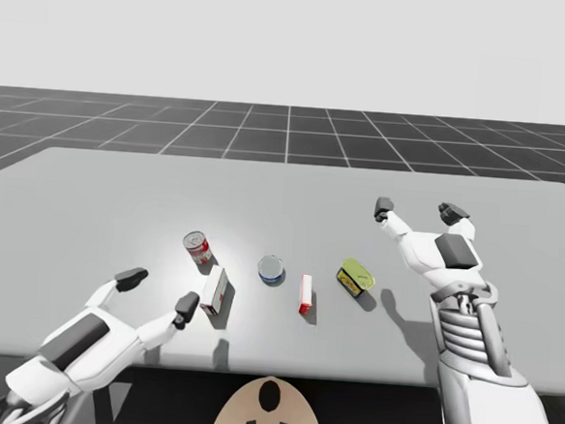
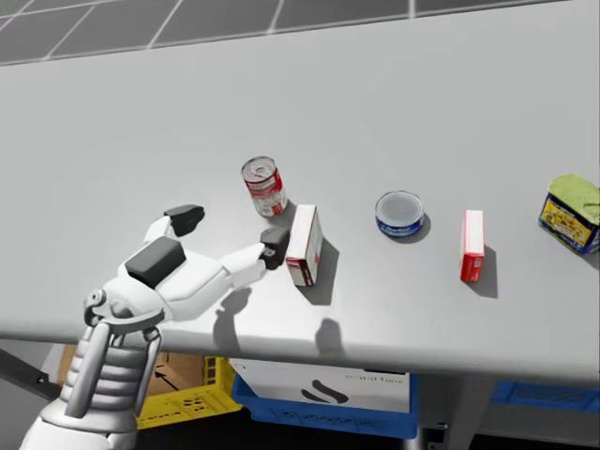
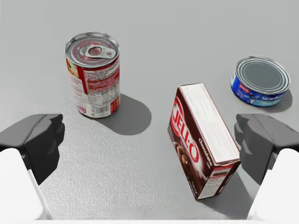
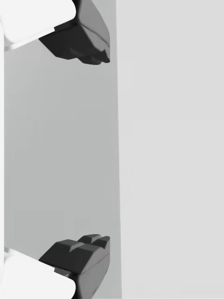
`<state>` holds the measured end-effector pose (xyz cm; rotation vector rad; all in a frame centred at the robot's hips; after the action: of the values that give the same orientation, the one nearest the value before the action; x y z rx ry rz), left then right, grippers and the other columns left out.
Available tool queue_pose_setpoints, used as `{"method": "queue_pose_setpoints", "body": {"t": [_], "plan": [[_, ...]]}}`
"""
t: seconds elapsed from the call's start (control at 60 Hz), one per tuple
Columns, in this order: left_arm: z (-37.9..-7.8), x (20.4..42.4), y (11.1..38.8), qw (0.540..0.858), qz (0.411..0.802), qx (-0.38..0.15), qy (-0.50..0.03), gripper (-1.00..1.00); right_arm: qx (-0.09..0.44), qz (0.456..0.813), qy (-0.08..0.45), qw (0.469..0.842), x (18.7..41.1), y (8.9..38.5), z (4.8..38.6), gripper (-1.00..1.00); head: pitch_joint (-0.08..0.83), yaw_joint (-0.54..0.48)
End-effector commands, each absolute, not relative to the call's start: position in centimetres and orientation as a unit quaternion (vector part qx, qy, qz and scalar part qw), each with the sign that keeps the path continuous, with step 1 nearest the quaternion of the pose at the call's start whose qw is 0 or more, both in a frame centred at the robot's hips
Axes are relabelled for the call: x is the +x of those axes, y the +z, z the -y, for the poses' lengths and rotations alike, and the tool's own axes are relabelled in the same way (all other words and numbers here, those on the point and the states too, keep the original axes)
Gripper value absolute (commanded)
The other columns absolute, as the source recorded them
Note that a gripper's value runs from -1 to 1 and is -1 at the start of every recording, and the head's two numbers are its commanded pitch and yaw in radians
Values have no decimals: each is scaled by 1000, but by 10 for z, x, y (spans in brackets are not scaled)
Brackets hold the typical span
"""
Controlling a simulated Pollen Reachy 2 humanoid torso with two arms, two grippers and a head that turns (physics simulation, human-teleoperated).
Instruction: Lift the pudding box off the table.
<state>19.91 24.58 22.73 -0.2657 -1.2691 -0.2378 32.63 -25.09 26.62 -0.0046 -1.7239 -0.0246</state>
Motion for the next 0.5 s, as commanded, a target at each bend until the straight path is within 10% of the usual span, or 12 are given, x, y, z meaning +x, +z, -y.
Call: {"method": "queue_pose_setpoints", "body": {"t": [0.017,0.5], "plan": [[-231,192,194,807,560,-150,-112,-1000,-1,760,-11,650,326,267,250,-1000,726,251],[-186,222,154,822,541,-147,-98,-1000,2,762,-14,648,325,269,251,-1000,723,248]]}}
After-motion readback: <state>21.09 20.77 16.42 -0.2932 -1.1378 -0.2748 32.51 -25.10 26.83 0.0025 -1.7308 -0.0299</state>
